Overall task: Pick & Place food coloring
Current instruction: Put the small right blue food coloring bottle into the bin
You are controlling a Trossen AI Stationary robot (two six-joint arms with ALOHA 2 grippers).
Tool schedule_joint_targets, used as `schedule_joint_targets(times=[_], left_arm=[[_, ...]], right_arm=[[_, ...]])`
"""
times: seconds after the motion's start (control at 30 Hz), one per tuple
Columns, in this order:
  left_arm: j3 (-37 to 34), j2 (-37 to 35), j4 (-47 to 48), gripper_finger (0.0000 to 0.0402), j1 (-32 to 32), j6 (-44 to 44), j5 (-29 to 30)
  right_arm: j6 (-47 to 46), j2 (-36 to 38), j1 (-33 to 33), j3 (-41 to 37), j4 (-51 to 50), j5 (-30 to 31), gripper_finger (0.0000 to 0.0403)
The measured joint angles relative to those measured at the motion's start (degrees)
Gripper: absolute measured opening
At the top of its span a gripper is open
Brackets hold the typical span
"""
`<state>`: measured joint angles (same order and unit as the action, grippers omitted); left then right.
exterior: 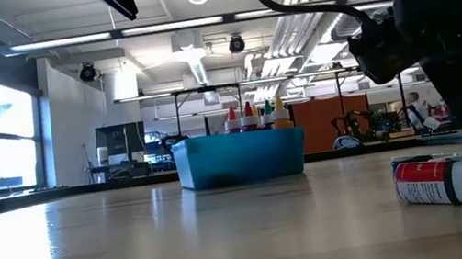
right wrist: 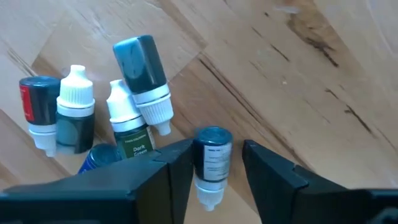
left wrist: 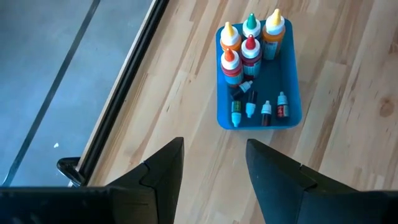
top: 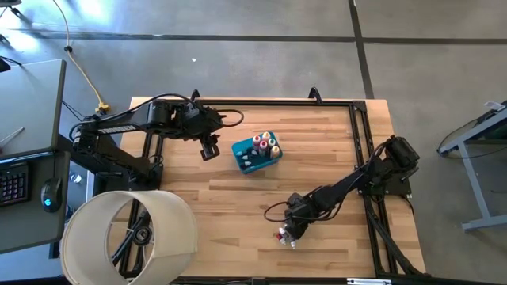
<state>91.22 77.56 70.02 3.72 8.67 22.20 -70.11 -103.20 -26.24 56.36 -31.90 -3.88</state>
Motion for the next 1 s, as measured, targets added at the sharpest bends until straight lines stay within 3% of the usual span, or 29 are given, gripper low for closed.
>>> schedule_joint_targets(times=[0.33,0.53,0.6,0.73,0.9,1.0], left_arm=[[0.0,0.0,-0.03,0.0169,-0.01,0.0,-0.01],[0.0,0.0,-0.06,0.0169,0.0,0.0,-0.03],[0.0,0.0,-0.05,0.0169,0.0,0.0,-0.03],[0.0,0.0,-0.08,0.0169,0.0,0.02,-0.05],[0.0,0.0,-0.13,0.0169,0.0,0.15,-0.17],[0.0,0.0,-0.1,0.0169,-0.02,0.16,-0.2]], right_arm=[[1.15,-0.07,0.0,-0.12,0.19,-0.22,0.0081],[3.54,1.32,1.76,-0.35,1.41,-0.18,0.0082],[5.73,2.56,2.76,-0.59,2.29,3.84,0.0084],[12.58,5.25,6.38,-0.41,5.34,18.43,0.0082],[31.21,5.18,12.71,-0.42,22.05,25.58,0.0082],[44.79,4.6,17.03,-0.31,36.33,26.52,0.0084]])
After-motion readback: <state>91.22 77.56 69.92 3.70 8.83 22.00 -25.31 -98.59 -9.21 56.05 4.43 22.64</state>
